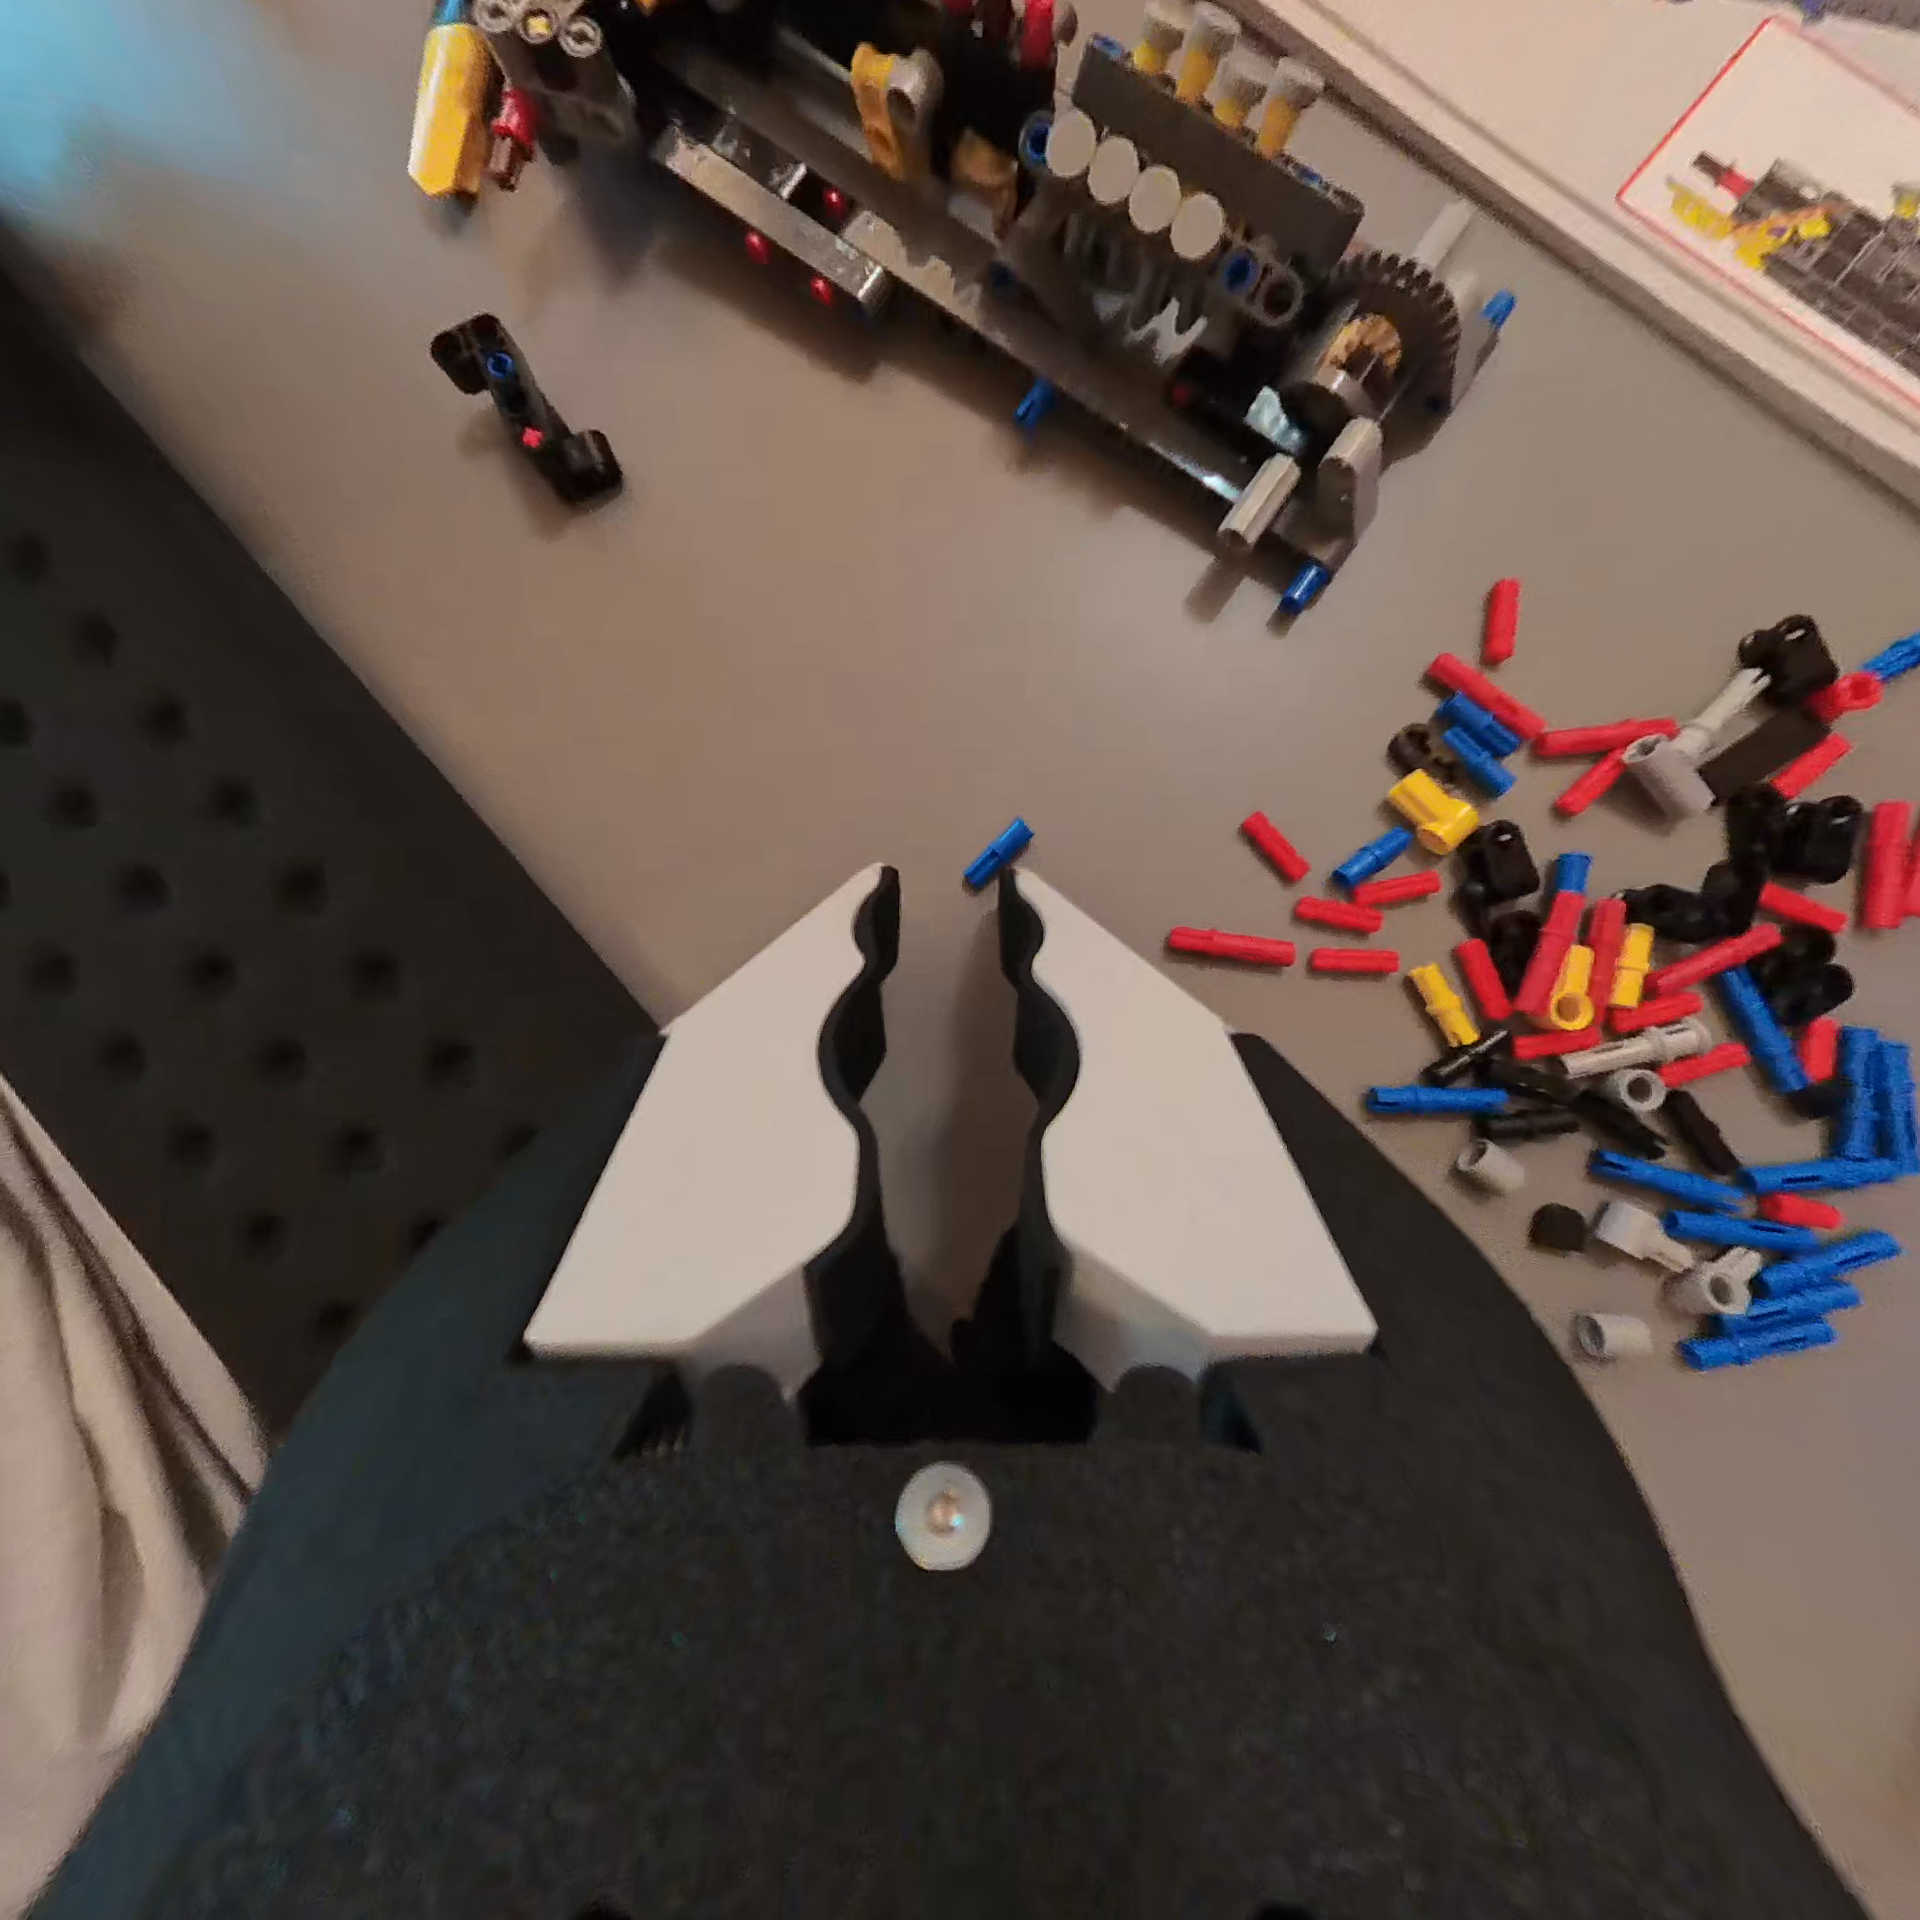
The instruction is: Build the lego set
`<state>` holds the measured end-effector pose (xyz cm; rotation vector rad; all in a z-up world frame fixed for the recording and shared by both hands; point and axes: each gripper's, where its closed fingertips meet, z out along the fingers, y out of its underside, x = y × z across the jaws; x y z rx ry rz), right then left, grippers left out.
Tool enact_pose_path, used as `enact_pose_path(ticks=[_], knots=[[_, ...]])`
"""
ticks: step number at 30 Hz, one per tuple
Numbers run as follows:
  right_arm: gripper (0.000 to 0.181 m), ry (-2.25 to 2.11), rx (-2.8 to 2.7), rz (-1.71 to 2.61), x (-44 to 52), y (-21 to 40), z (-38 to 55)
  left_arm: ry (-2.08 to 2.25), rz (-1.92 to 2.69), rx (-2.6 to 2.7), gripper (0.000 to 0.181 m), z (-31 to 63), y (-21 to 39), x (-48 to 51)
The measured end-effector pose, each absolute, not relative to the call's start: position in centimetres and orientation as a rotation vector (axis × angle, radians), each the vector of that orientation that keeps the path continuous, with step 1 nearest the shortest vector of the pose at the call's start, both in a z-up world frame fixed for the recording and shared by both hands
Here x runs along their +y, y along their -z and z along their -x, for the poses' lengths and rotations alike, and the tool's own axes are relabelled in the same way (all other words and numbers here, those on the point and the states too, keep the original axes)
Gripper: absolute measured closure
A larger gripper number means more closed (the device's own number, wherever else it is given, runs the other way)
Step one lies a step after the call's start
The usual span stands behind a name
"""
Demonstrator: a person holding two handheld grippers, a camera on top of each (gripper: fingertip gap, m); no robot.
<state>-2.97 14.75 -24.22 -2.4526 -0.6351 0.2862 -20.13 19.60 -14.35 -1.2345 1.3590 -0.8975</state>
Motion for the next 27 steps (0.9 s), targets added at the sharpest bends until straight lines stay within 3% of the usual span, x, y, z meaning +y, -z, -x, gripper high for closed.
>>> enact_pose_path(ticks=[20,23,27], knots=[[0.177,-0.152,-0.581,2.538,16.2,25.2,2.3,0.744,1.147,1.392,0.181,19.9,14.6,19.7],[0.177,-0.413,-0.463,2.409,17.6,23.3,4.7,0.622,1.091,1.415,0.181,19.8,15.0,19.8],[0.178,-1.083,-0.394,1.85,18.7,14.4,12.1,0.475,1.028,1.431,0.181,19.6,15.3,20.1]])
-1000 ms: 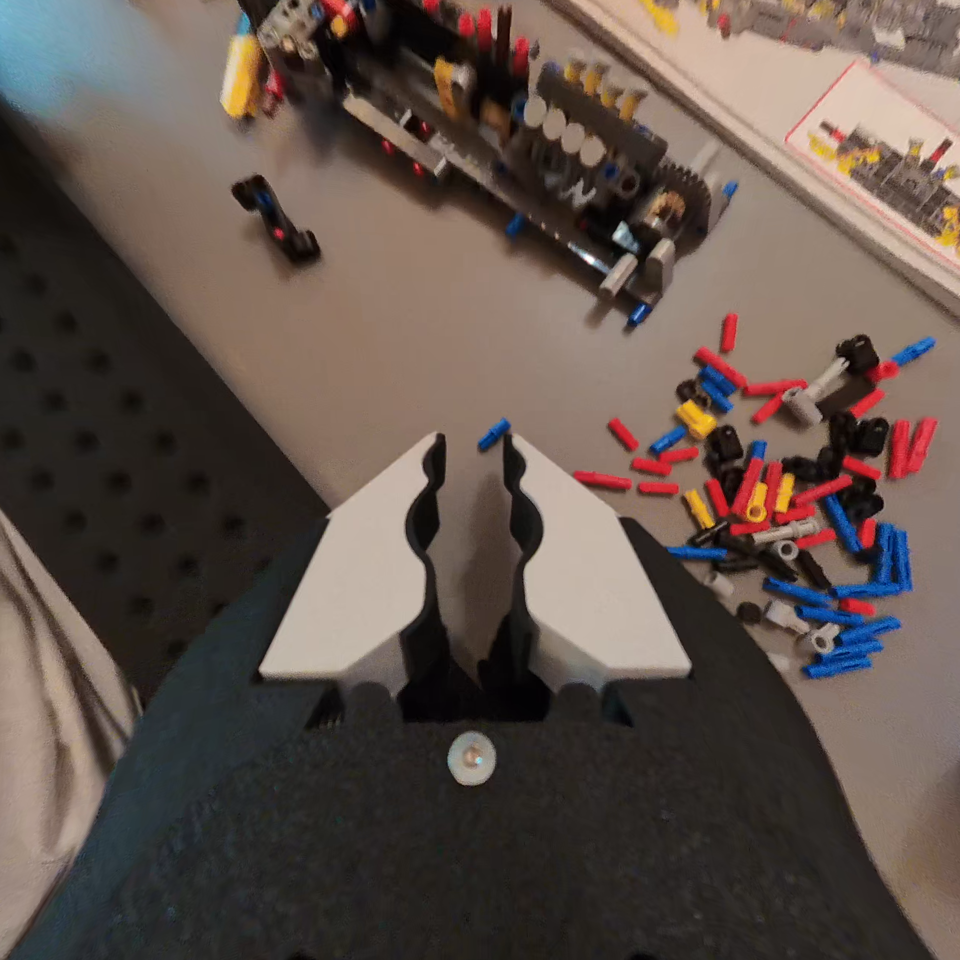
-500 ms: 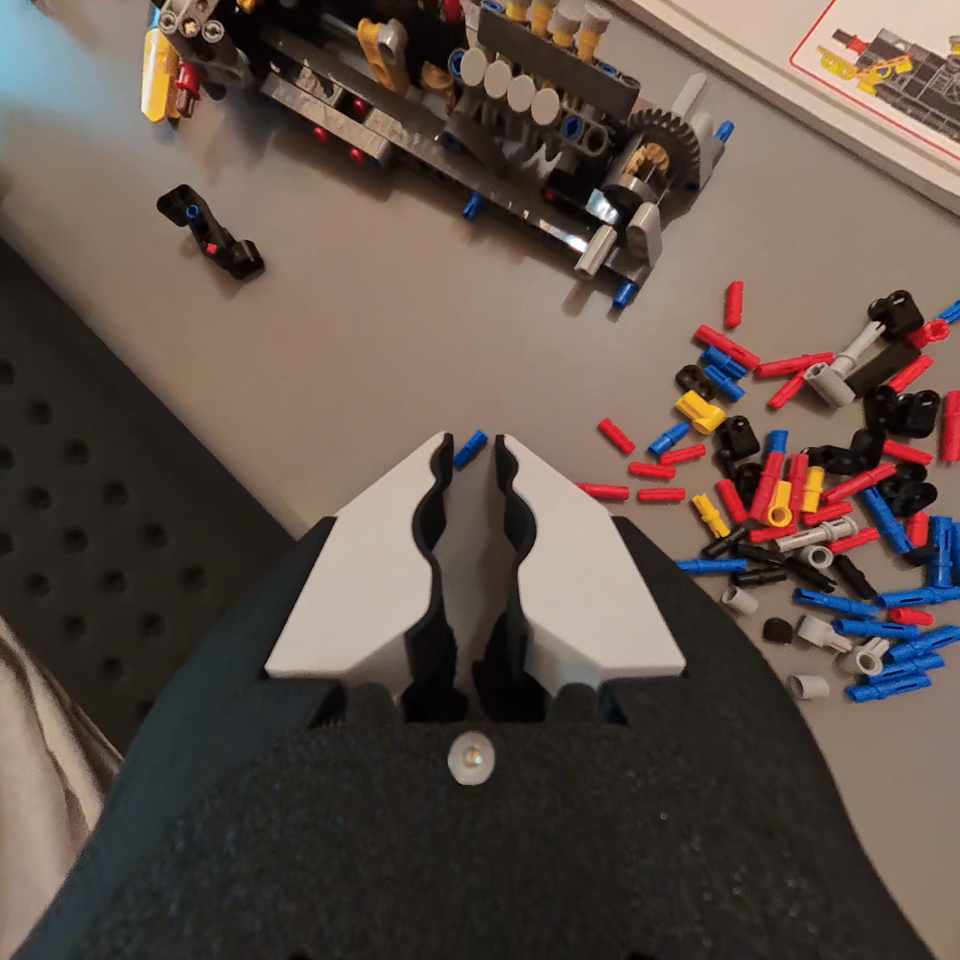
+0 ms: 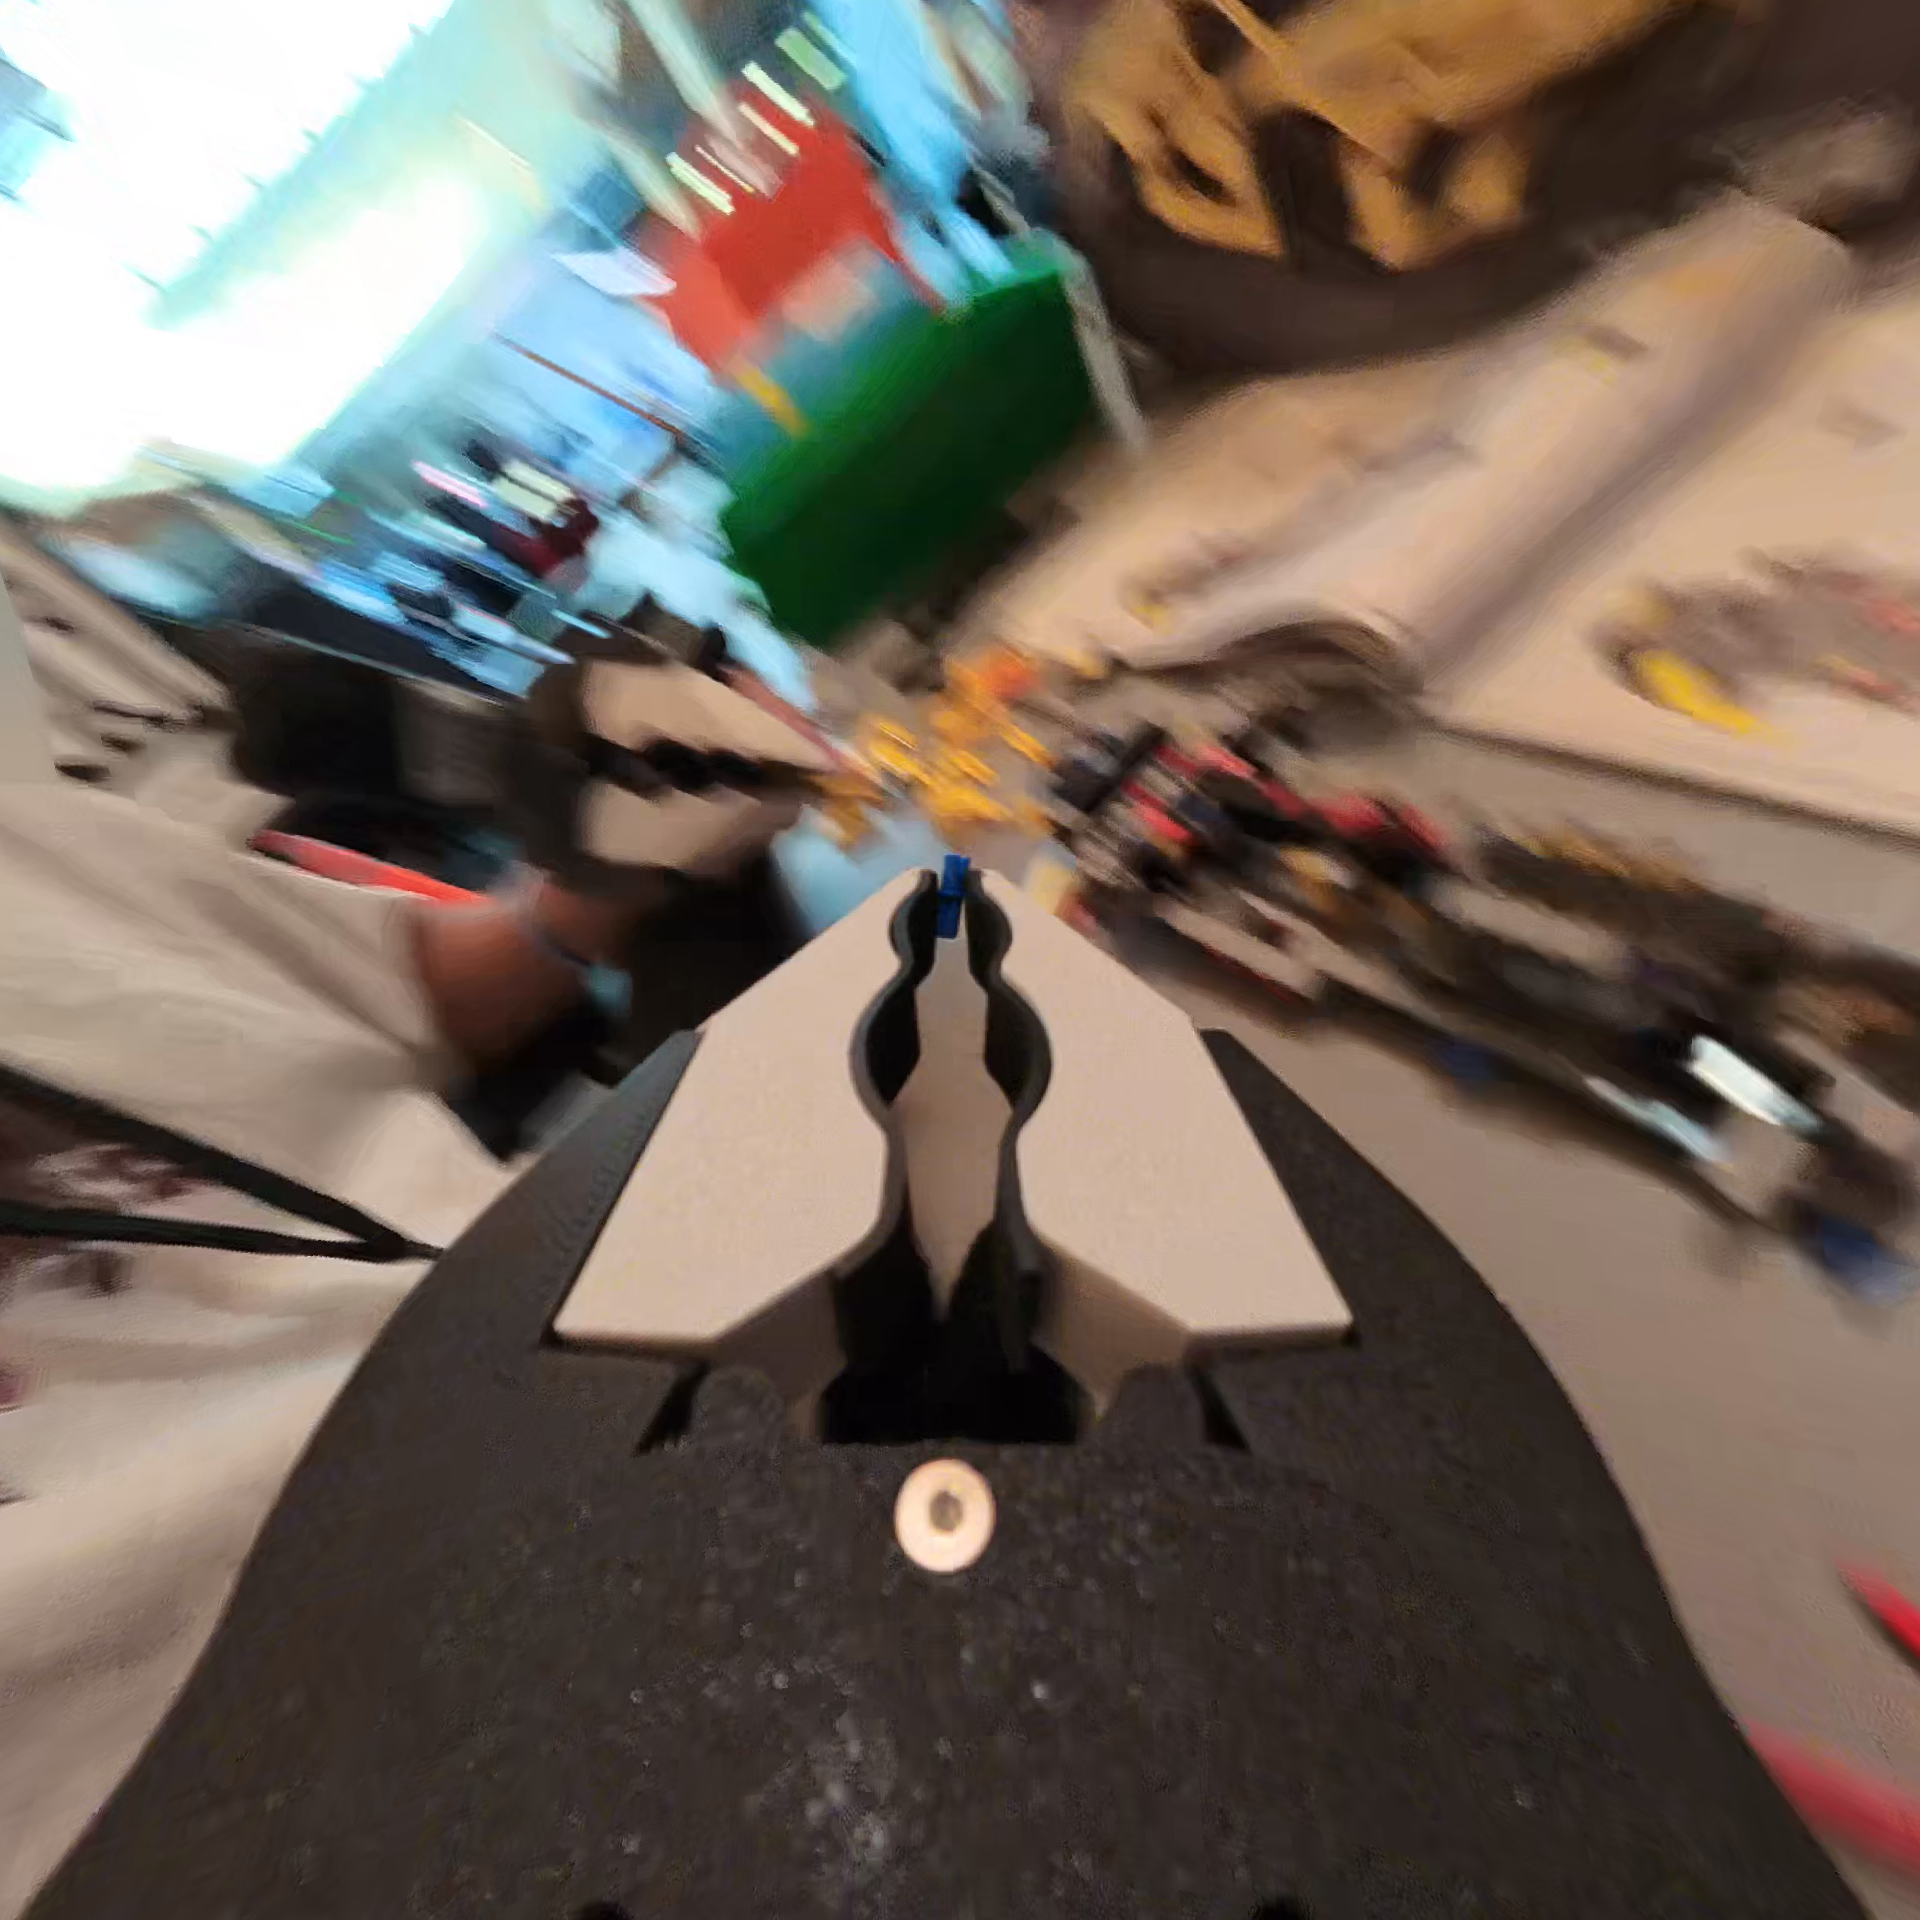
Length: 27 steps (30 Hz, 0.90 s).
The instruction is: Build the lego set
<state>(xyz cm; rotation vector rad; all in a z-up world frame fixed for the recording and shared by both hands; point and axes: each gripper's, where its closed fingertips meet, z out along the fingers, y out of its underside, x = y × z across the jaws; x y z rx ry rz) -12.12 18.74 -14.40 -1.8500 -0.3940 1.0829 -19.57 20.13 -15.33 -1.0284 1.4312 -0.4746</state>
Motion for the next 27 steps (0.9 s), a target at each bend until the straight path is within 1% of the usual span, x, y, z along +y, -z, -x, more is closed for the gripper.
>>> enact_pose_path(ticks=[1,2,5,8,11,27], knots=[[0.178,-1.183,-0.425,1.743,18.5,13.0,13.7,0.461,1.042,1.425,0.181,19.5,15.4,20.4],[0.178,-1.209,-0.462,1.706,18.4,12.8,15.1,0.467,1.062,1.409,0.181,19.5,15.3,20.6],[0.177,-1.123,-0.535,1.719,19.4,14.3,18.0,0.562,1.137,1.332,0.181,19.7,14.4,21.2],[0.177,-1.232,-0.468,1.648,20.0,13.4,19.6,0.627,1.201,1.274,0.181,20.2,14.0,22.0],[0.177,-1.297,-0.439,1.658,20.3,13.5,20.0,0.68,1.206,1.252,0.181,20.3,13.6,22.0],[0.177,-1.271,-0.481,1.739,20.1,14.5,20.9,0.662,1.167,1.31,0.181,19.7,14.0,20.9]])
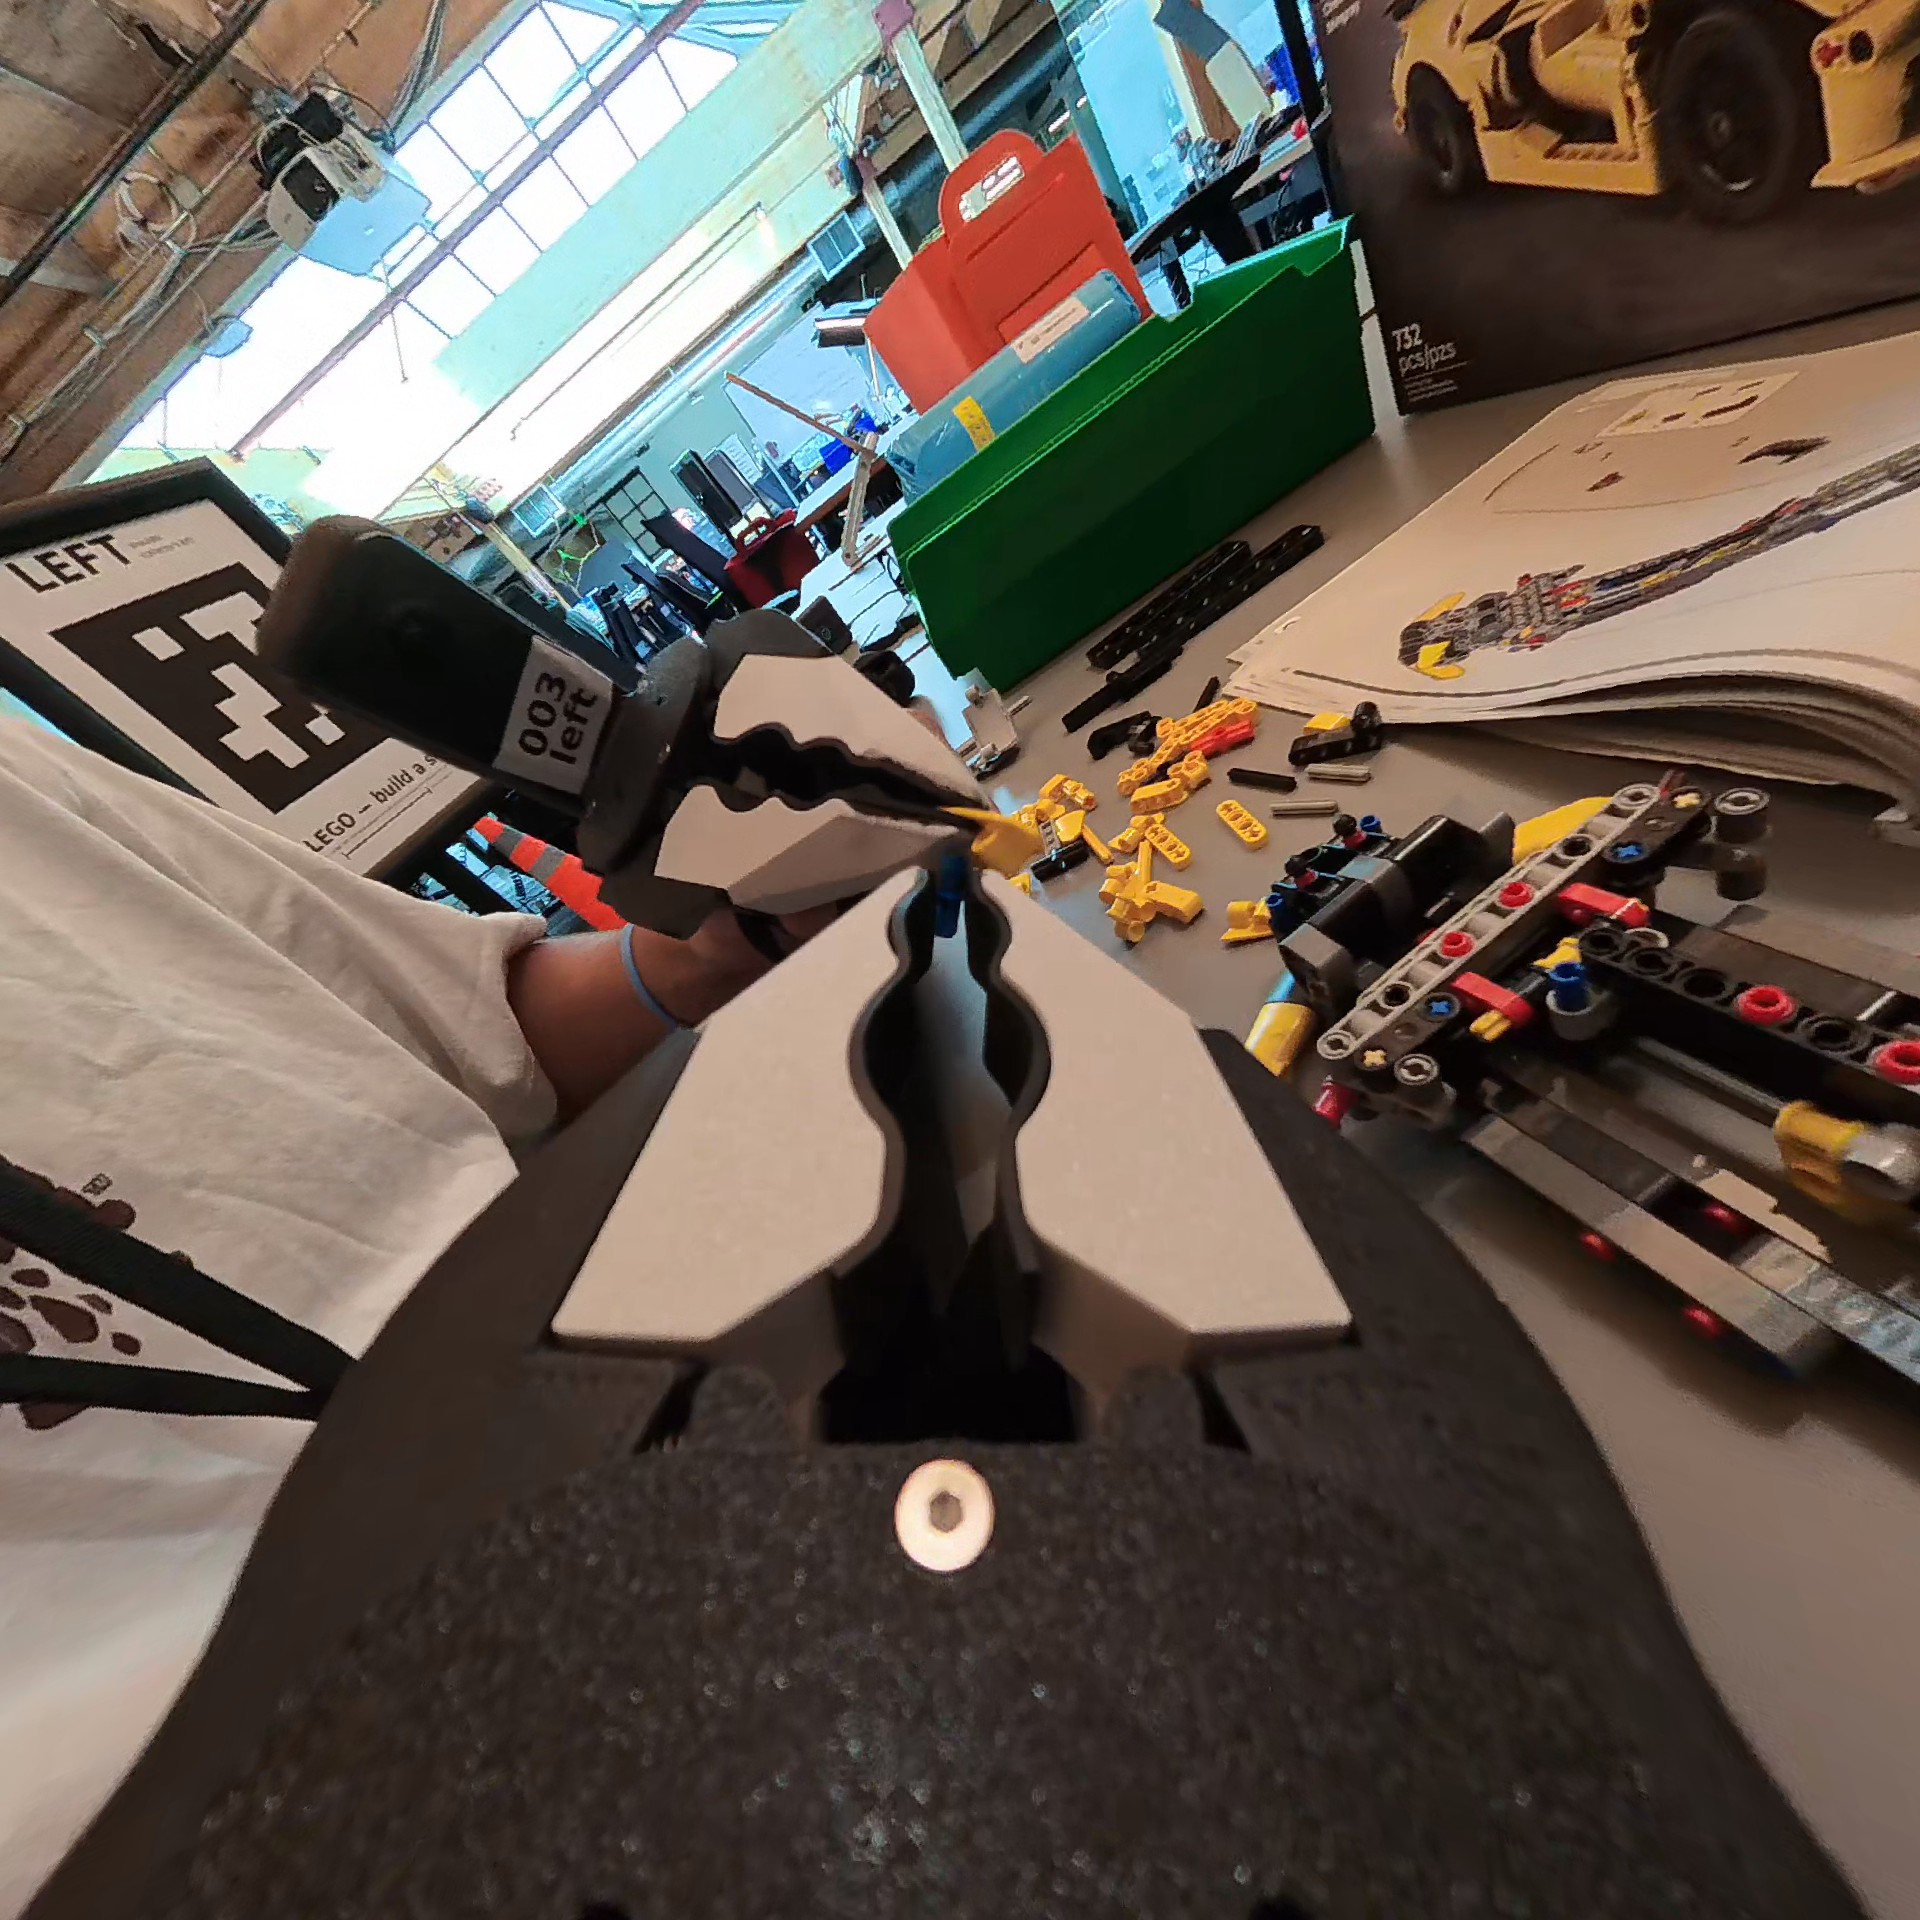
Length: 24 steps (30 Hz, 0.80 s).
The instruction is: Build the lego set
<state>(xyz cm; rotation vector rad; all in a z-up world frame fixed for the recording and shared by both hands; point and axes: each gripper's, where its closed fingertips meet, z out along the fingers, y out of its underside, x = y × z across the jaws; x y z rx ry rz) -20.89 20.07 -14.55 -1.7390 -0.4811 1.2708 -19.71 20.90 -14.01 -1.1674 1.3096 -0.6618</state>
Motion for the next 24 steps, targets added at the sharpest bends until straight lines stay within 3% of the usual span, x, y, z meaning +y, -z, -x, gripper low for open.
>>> enact_pose_path(ticks=[24], knots=[[0.178,-1.562,-0.254,1.685,20.59,13.76,20.5,0.458,1.085,1.316,0.181,19.74,13.79,21.47]])
